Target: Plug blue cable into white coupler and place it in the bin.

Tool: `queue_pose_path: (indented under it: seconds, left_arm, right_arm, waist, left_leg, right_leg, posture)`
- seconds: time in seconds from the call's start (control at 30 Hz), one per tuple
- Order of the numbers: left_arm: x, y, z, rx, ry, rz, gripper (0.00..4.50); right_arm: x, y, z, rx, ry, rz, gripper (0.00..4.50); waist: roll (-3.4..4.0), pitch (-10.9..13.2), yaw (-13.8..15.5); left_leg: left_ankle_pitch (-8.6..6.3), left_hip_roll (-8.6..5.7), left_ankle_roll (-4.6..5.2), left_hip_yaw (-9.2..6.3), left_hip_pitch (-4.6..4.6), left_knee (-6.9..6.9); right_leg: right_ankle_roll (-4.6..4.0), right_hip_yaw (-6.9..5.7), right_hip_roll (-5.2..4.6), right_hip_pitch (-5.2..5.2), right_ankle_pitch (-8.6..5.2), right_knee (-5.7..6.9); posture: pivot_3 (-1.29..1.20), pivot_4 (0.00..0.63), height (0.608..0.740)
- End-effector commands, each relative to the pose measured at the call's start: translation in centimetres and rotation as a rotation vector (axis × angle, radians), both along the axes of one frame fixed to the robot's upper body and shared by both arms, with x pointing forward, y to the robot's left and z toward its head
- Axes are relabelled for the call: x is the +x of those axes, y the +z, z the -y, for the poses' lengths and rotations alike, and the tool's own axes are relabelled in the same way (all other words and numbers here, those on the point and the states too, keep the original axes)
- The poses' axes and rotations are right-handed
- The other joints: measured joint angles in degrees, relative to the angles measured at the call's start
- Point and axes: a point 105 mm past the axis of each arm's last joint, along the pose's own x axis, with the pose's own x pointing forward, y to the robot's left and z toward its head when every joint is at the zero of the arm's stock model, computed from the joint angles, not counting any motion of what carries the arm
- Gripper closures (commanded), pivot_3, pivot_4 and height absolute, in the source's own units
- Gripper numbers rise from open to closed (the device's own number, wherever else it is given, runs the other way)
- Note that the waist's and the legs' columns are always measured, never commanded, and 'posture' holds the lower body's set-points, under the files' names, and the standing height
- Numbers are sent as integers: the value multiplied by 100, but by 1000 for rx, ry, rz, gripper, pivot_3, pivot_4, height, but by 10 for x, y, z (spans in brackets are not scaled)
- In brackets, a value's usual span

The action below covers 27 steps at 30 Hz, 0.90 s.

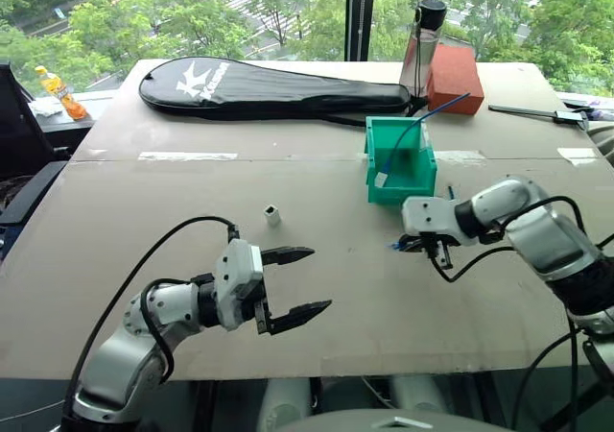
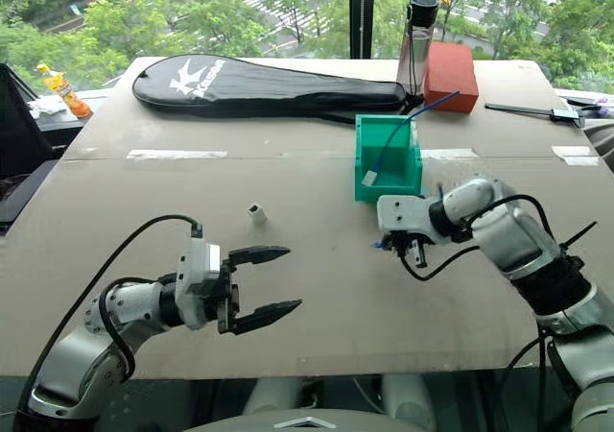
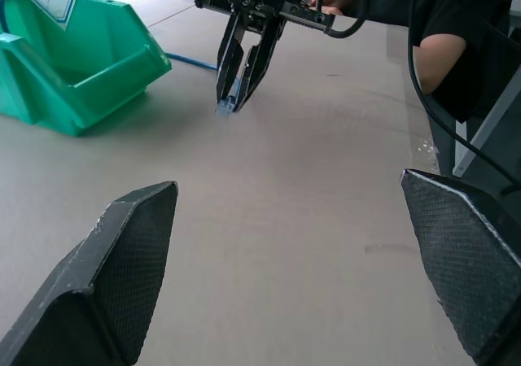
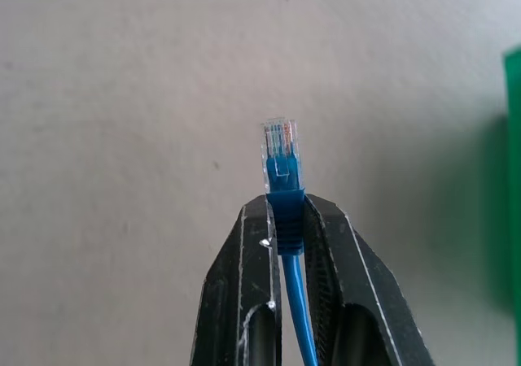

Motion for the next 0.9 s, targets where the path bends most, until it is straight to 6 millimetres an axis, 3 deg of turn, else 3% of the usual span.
queue_pose_path:
  seconds: [0.03, 0.1, 0.2, 0.43, 0.67, 0.77, 0.9]
  left_arm:
    - [4, 5, -6, 13, 5, 48, 0]
    - [5, 4, -6, 20, 3, 51, 0]
    - [6, 4, -5, 21, 1, 53, 0]
    - [25, 2, 3, 64, 36, 83, 0]
    - [46, -9, 24, 192, -117, 108, 0]
    - [65, -16, 36, 240, -124, 126, 0]
    - [78, -18, 54, 237, -173, 146, 0]
  right_arm:
    - [6, -3, -8, -68, 15, 39, 4421]
    - [10, -12, -11, -103, 28, 46, 4421]
    - [10, -12, -13, -72, 31, 13, 3420]
    - [-1, 30, -9, 307, 10, 52, 47]
    - [-41, 52, 39, 577, -161, 170, 47]
    - [-65, 40, 66, 613, -310, 194, 47]
    - [-92, 30, 86, 656, -440, 232, 47]
  waist:
    - [0, 0, 5]
    - [-2, -1, -28]
    - [-2, -1, -29]
    - [1, 0, 28]
    - [3, 1, 143]
    - [3, 1, 150]
    - [5, -1, 111]
  left_leg:
    - [0, -2, 0, -1, -6, 3]
    - [0, -5, 1, 3, -7, 6]
    - [0, -8, 1, 2, -9, 5]
    - [1, -7, -1, -19, -32, 3]
    - [1, -15, -1, -33, -46, 1]
    - [0, -18, 0, -48, -46, 2]
    - [0, -20, 0, -53, -43, 4]
  right_leg:
    - [0, -4, -5, -3, 0, -1]
    - [1, -4, -13, -3, 1, -4]
    - [1, -8, -12, -3, 0, -5]
    - [1, -40, -5, -3, 0, -21]
    - [5, -71, -5, 14, 1, -47]
    - [8, -72, 1, 18, 2, -48]
    - [21, -73, 7, 27, 9, -49]
  posture:
    - [0, 150, 740]
    - [0, 150, 740]
    - [0, 150, 740]
    - [0, 150, 740]
    - [0, 150, 740]
    - [0, 150, 740]
    - [0, 150, 740]
